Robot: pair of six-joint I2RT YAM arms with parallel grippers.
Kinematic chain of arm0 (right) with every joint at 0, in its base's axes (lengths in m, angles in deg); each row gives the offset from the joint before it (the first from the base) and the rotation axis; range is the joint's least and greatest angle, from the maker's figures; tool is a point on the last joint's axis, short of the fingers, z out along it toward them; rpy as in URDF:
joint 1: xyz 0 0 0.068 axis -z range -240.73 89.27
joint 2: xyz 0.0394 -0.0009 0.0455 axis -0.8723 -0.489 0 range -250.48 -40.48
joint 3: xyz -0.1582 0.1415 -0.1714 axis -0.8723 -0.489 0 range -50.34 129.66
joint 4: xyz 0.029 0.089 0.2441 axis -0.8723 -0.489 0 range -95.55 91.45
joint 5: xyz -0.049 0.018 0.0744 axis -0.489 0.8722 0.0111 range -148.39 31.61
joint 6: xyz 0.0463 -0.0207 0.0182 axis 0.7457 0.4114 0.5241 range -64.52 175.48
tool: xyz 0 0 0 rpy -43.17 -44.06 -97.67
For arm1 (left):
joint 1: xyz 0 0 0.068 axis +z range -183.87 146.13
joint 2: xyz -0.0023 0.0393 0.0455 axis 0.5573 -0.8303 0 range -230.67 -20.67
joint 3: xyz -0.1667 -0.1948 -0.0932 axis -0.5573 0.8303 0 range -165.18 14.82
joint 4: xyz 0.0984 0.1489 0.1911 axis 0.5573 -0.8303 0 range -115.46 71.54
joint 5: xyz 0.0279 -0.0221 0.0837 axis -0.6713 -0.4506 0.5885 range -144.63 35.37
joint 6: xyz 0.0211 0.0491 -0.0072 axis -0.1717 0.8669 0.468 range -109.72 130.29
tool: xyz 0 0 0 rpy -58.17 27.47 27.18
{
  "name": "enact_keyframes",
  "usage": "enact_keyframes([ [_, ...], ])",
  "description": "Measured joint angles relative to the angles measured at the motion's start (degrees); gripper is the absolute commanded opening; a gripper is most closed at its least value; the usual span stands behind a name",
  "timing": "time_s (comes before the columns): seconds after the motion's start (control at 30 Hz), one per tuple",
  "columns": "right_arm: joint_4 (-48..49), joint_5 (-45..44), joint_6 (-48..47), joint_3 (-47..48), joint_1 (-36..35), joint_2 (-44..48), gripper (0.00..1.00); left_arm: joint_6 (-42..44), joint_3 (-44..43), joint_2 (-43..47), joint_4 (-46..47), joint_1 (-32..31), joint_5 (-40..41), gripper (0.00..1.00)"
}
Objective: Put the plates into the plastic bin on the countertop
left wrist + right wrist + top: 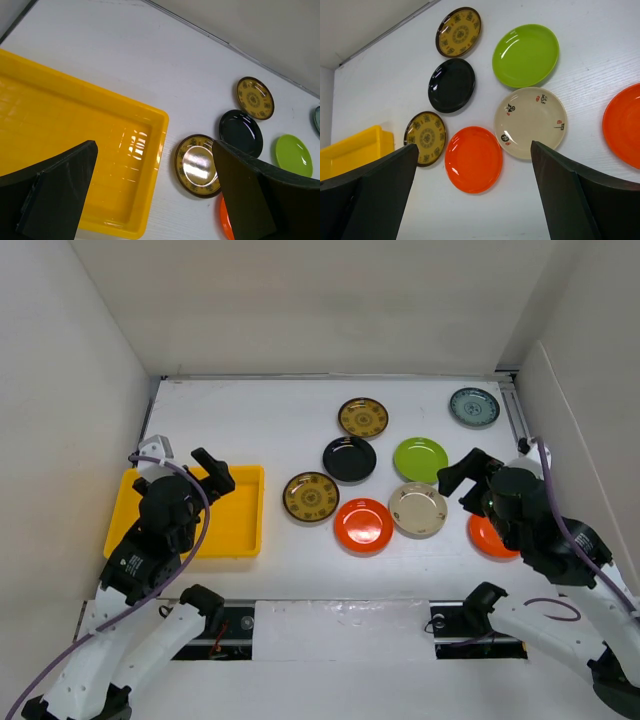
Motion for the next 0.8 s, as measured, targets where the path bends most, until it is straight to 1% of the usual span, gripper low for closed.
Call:
enact_keyframes([
  [0.17, 0.00, 0.00, -0.70, 0.00, 0.00, 0.85, 1.00, 0.02, 0.00, -0.39, 0.22, 0.02, -0.46, 1.00],
  [0.5, 0.09, -0.02, -0.83, 0.44, 0.42, 3.06, 1.00, 1.22, 0.09, -1.66, 0.90, 0.00, -4.17, 1.00],
  [0.63, 0.87, 1.44, -1.20, 0.20, 0.42, 3.37, 1.00, 1.38, 0.37, -1.77, 1.18, 0.00, -5.03, 1.00],
  [0.73, 5.33, 4.94, -2.38, -2.27, 0.52, 3.26, 1.00, 1.44, 0.37, -2.23, 1.29, 0.00, -5.46, 1.00],
  [0.8, 10.23, 8.74, -3.39, -5.66, 0.79, 2.12, 1.00, 1.51, 0.37, -2.64, 1.36, 0.00, -5.84, 1.00],
])
